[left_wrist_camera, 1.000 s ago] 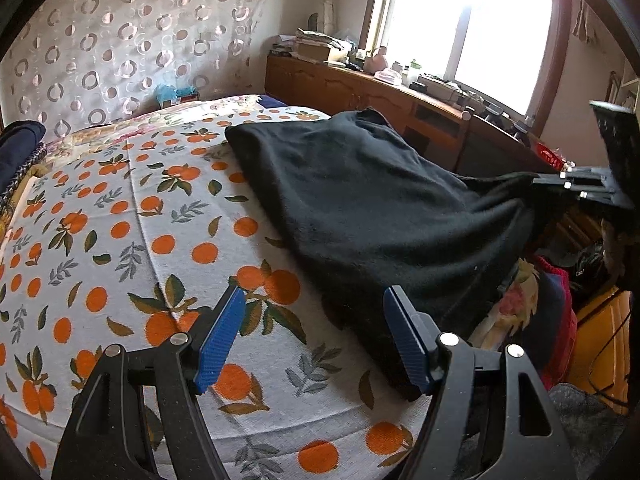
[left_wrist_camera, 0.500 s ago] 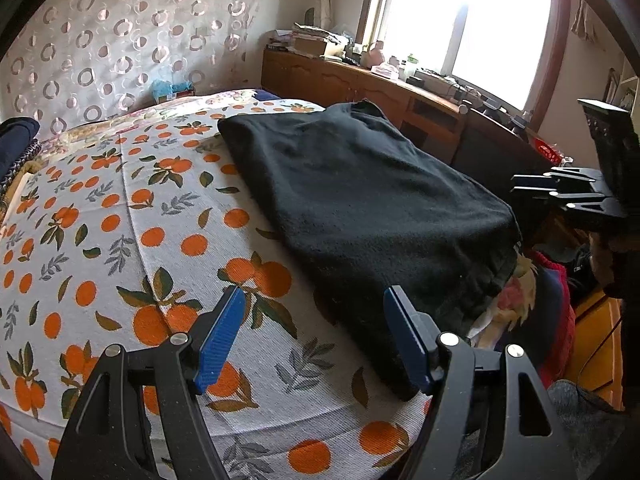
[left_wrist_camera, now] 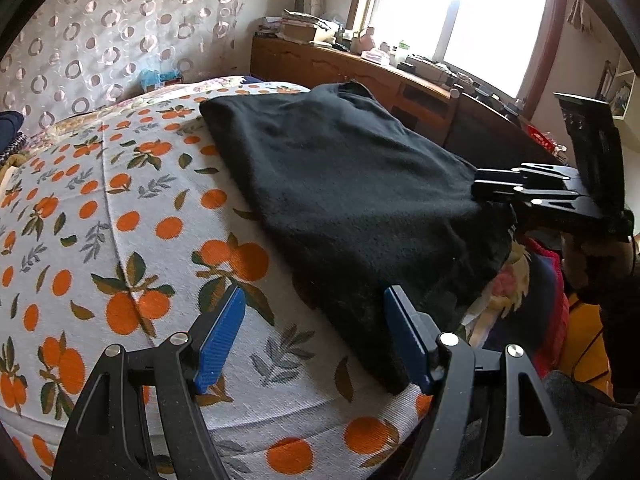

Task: Fold small clothes
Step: 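Open the right tool to release the folded edge, then grasp the shirt with the left tool while the right tool grips beside it, folding it over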

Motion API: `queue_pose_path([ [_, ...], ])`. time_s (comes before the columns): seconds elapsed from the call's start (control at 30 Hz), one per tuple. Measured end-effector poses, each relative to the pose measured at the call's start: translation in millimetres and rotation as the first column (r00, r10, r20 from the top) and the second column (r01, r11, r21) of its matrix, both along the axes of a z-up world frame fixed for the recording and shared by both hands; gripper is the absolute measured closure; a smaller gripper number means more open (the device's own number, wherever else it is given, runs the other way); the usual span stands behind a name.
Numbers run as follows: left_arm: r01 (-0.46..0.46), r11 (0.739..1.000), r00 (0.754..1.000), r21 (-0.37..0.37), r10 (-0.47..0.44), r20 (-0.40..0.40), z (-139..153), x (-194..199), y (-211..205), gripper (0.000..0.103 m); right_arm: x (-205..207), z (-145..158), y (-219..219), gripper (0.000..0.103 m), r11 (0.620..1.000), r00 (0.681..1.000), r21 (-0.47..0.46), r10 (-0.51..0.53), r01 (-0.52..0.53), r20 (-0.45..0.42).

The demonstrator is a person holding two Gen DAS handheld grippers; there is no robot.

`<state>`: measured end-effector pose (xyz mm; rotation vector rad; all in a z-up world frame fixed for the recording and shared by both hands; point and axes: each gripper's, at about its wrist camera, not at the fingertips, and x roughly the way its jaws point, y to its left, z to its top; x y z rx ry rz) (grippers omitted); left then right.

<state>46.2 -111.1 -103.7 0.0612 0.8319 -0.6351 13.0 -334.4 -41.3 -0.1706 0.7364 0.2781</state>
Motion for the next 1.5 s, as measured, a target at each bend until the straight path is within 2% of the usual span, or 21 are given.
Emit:
queue_pose_path([
  [0.13, 0.019, 1.000, 1.000, -0.004, -0.019, -0.007, -1, -1, -2, 0.032, 4, -5, 2, 0.073, 1.000, 1.000, -0.009, 0.006, -0.006, -0.008],
  [0.2, 0.043, 0.999, 0.999, -0.026, -0.044, -0.019, -1, -1, -2, 0.039, 5, -6, 4, 0.072, 1.000, 1.000, -0.006, 0.004, -0.004, -0.006],
  [0.23, 0.054, 0.998, 0.998, -0.035, -0.055, -0.023, -1, -2, -3, 0.043, 6, -7, 4, 0.066, 1.000, 1.000, -0.004, 0.005, -0.005, -0.006],
  [0.3, 0.085, 0.995, 0.996, -0.051, -0.087, -0.037, -1, -4, -5, 0.054, 5, -6, 5, 0.058, 1.000, 1.000, 0.004, 0.008, -0.008, -0.001],
  [0.37, 0.123, 0.990, 0.990, -0.073, -0.128, -0.060, -2, -5, -8, 0.073, 4, -6, 8, 0.054, 1.000, 1.000, 0.011, 0.021, -0.021, 0.004],
  [0.47, 0.173, 0.979, 0.978, -0.110, -0.185, -0.100, -2, -4, -11, 0.094, -1, -5, 12, 0.049, 0.999, 0.999, 0.014, 0.046, -0.046, 0.015],
  [0.5, 0.178, 0.978, 0.977, -0.112, -0.189, -0.101, 0, -3, -11, 0.097, -2, -5, 14, 0.049, 0.998, 0.998, 0.019, 0.060, -0.060, 0.016],
  [0.7, 0.200, 0.967, 0.979, -0.159, -0.204, -0.014, 45, -1, -13, 0.098, -9, -6, 24, 0.049, 0.992, 0.992, 0.030, 0.123, -0.123, 0.020],
  [0.87, 0.201, 0.967, 0.979, -0.156, -0.193, 0.068, 80, 9, -26, 0.098, -19, 3, 31, 0.034, 0.984, 0.984, 0.052, 0.168, -0.171, 0.054],
  [0.93, 0.195, 0.968, 0.980, -0.157, -0.184, 0.080, 85, 16, -28, 0.098, -23, 5, 34, 0.028, 0.982, 0.981, 0.044, 0.183, -0.186, 0.066],
  [1.03, 0.187, 0.967, 0.981, -0.171, -0.173, 0.092, 91, 22, -30, 0.098, -28, 4, 38, 0.024, 0.980, 0.978, 0.015, 0.195, -0.196, 0.070],
  [1.1, 0.182, 0.967, 0.981, -0.178, -0.166, 0.100, 93, 23, -28, 0.098, -25, -2, 39, 0.024, 0.984, 0.982, -0.022, 0.179, -0.178, 0.059],
  [1.2, 0.169, 0.973, 0.981, -0.159, -0.150, 0.123, 94, 20, -27, 0.098, -14, -14, 32, 0.024, 0.991, 0.994, -0.093, 0.100, -0.096, 0.038],
  [1.4, 0.141, 0.975, 0.984, -0.172, -0.119, 0.130, 93, 21, -18, 0.098, -1, -20, 5, 0.024, 0.993, 1.000, -0.114, 0.020, -0.017, 0.022],
  [1.47, 0.132, 0.976, 0.985, -0.176, -0.110, 0.130, 93, 24, -15, 0.098, 1, -16, -1, 0.033, 0.994, 0.999, -0.106, 0.019, -0.016, 0.033],
  [1.5, 0.128, 0.976, 0.986, -0.178, -0.106, 0.130, 92, 25, -13, 0.098, 4, -14, -2, 0.043, 0.995, 0.999, -0.094, 0.023, -0.020, 0.031],
])
